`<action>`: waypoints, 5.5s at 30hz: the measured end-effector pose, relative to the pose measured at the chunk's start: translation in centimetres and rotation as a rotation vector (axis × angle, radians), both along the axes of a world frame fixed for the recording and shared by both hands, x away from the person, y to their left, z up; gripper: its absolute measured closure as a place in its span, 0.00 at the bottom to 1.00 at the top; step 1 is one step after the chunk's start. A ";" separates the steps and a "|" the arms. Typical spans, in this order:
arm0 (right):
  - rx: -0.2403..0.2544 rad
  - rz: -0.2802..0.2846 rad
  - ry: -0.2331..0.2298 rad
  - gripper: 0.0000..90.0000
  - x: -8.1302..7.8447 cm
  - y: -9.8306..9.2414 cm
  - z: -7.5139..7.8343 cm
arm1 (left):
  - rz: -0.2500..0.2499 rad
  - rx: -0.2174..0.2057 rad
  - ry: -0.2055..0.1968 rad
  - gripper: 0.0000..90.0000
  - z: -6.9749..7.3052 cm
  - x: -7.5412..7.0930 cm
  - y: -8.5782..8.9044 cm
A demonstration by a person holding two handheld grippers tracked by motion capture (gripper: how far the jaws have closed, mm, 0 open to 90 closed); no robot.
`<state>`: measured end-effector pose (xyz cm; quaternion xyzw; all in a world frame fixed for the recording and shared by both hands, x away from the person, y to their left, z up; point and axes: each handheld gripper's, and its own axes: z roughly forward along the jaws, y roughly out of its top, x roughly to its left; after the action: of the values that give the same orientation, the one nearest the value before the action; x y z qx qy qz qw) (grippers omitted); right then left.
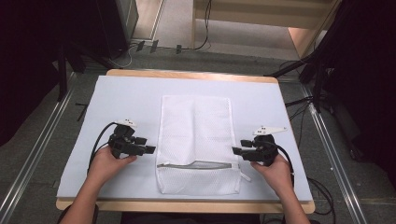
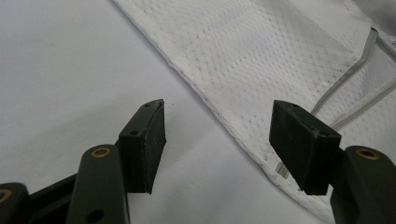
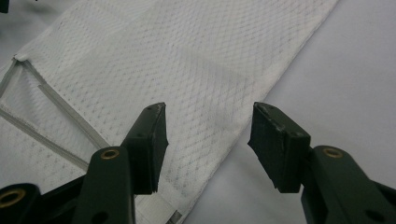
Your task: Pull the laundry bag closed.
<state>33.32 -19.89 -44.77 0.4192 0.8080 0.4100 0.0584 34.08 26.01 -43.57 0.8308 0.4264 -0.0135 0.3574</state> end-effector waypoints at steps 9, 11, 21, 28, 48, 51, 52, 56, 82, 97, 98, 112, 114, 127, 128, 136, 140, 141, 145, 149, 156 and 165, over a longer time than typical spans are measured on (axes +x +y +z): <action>-0.020 0.001 -0.011 0.52 -0.1 0.0 0.0 | -0.001 0.005 -0.013 0.44 0.1 -0.1 0.2; -0.014 0.003 -0.011 0.52 -0.1 0.1 0.0 | 0.005 0.004 -0.022 0.44 0.1 -0.1 0.2; 0.023 0.024 -0.005 0.65 -1.0 1.5 1.5 | 0.021 -0.039 0.001 0.63 1.0 -0.6 0.3; 0.046 0.066 -0.005 0.72 -1.4 3.1 2.2 | 0.028 -0.043 0.033 0.77 1.2 -1.5 0.5; 0.024 0.217 0.009 0.80 -1.7 9.9 2.5 | -0.005 -0.049 0.035 0.89 0.8 -3.0 -0.3; 0.019 0.236 0.013 0.80 -1.7 10.6 2.3 | -0.003 -0.052 0.039 0.89 0.8 -2.9 -0.3; 0.016 0.238 0.014 0.81 -1.7 10.8 2.3 | -0.003 -0.051 0.041 0.89 0.8 -2.9 -0.3; 0.021 0.251 0.018 0.85 -1.7 11.7 2.3 | -0.014 -0.054 0.042 0.92 0.6 -2.8 -0.4; 0.004 0.351 0.089 0.92 -1.4 19.5 0.2 | -0.062 -0.081 0.073 1.00 -0.6 -2.6 -1.9; -0.023 0.369 0.116 0.87 -1.2 21.8 -1.9 | -0.070 -0.047 0.155 1.00 -2.4 -2.0 -2.8; -0.021 0.370 0.115 0.87 -1.2 21.8 -1.9 | -0.069 -0.047 0.155 1.00 -2.4 -2.0 -2.8; -0.017 0.426 0.094 0.97 -2.3 21.6 -2.0 | -0.069 -0.047 0.141 1.00 -2.5 -2.1 -2.7; -0.016 0.417 0.082 0.93 -2.3 21.6 -2.1 | -0.068 -0.044 0.144 1.00 -2.5 -2.1 -2.8; -0.023 0.405 0.081 0.98 -2.7 22.0 -2.2 | -0.077 -0.027 0.124 1.00 -2.4 -2.5 -2.8; -0.020 0.403 0.092 0.98 -2.6 22.0 -2.2 | -0.081 -0.022 0.113 1.00 -2.4 -2.6 -2.9; -0.034 0.403 0.094 0.99 -2.6 21.6 -2.0 | -0.102 0.006 0.080 1.00 -2.3 -2.8 -3.0; -0.021 0.396 0.114 0.99 -2.5 21.0 -2.0 | -0.106 0.007 0.076 1.00 -2.3 -2.8 -3.1; -0.021 0.398 0.104 0.99 -2.6 20.9 -2.0 | -0.105 0.009 0.072 1.00 -2.3 -2.9 -3.1; -0.025 0.401 0.099 0.98 -2.5 20.4 -1.9 | -0.109 0.006 0.071 1.00 -2.3 -2.8 -3.0; -0.020 0.402 0.105 0.98 -2.3 20.1 -2.0 | -0.111 0.003 0.069 1.00 -2.3 -2.9 -3.0; -0.009 0.413 0.111 0.98 -2.1 19.5 -2.0 | -0.106 0.001 0.062 1.00 -2.4 -3.0 -3.0; 0.011 0.421 0.120 0.98 -2.0 18.8 -2.4 | -0.119 0.018 0.029 1.00 -2.3 -3.2 -3.1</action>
<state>31.29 -1.13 -47.17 0.2653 0.8773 0.3920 -0.0791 30.85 22.86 -45.92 0.8576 0.3814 -0.0433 0.3423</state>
